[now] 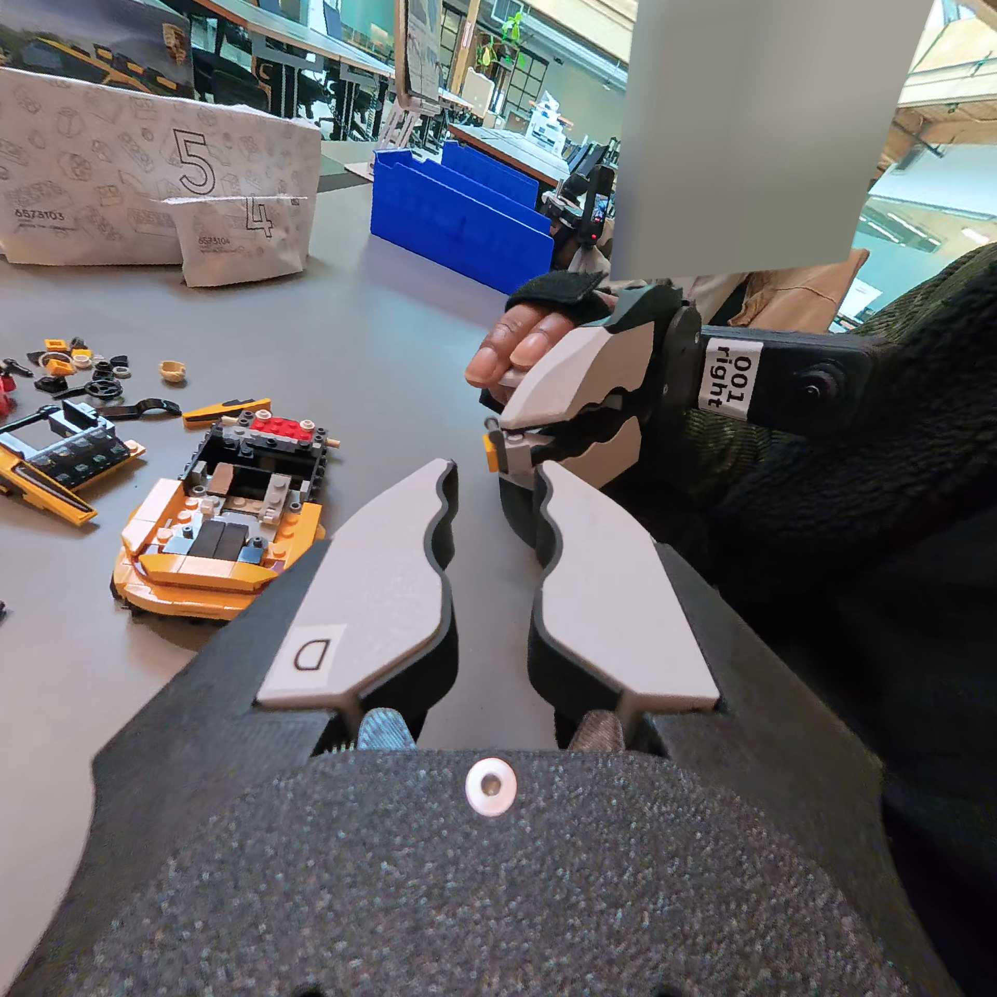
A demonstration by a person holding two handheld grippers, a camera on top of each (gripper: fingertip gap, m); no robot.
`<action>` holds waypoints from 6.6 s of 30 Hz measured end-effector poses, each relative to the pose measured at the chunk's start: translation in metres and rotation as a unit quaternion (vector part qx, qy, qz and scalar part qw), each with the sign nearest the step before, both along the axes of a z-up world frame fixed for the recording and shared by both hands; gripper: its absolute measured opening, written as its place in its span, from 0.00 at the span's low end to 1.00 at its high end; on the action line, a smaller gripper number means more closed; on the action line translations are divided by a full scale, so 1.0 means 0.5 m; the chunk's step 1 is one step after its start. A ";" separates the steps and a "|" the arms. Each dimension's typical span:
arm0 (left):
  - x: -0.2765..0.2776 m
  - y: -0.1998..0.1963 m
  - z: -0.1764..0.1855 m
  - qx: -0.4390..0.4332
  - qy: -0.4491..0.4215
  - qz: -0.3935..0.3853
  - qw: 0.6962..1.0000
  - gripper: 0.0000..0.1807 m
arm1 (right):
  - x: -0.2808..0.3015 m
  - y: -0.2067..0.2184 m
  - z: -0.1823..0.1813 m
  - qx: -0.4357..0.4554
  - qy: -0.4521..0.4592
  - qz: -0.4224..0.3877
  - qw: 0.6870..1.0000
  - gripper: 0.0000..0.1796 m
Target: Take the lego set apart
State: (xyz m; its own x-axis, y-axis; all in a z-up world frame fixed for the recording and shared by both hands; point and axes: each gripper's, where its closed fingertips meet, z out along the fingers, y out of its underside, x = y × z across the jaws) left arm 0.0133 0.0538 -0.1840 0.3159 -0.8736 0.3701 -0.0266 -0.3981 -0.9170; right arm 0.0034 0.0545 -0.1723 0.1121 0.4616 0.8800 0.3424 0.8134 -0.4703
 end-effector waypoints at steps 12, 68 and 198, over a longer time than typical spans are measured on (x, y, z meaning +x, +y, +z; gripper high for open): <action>-0.020 0.014 -0.033 0.036 0.081 0.022 0.996 0.08 | 0.007 0.018 -0.007 -0.085 0.015 0.003 0.996 0.12; -0.352 0.249 0.182 0.241 0.057 0.407 0.879 0.00 | -0.234 0.558 0.245 -0.188 0.108 -0.265 0.940 0.47; -0.122 0.683 0.254 0.224 0.359 0.295 0.857 0.00 | -0.042 0.710 0.173 -0.415 0.349 -0.245 0.803 0.03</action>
State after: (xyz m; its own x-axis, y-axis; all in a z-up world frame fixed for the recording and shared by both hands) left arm -0.0478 0.3952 -0.0570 0.7577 -0.4873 -0.4341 -0.5622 -0.1495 -0.8134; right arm -0.0174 0.4096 -0.0856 0.7921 0.6068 -0.0655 -0.0580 -0.0319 -0.9978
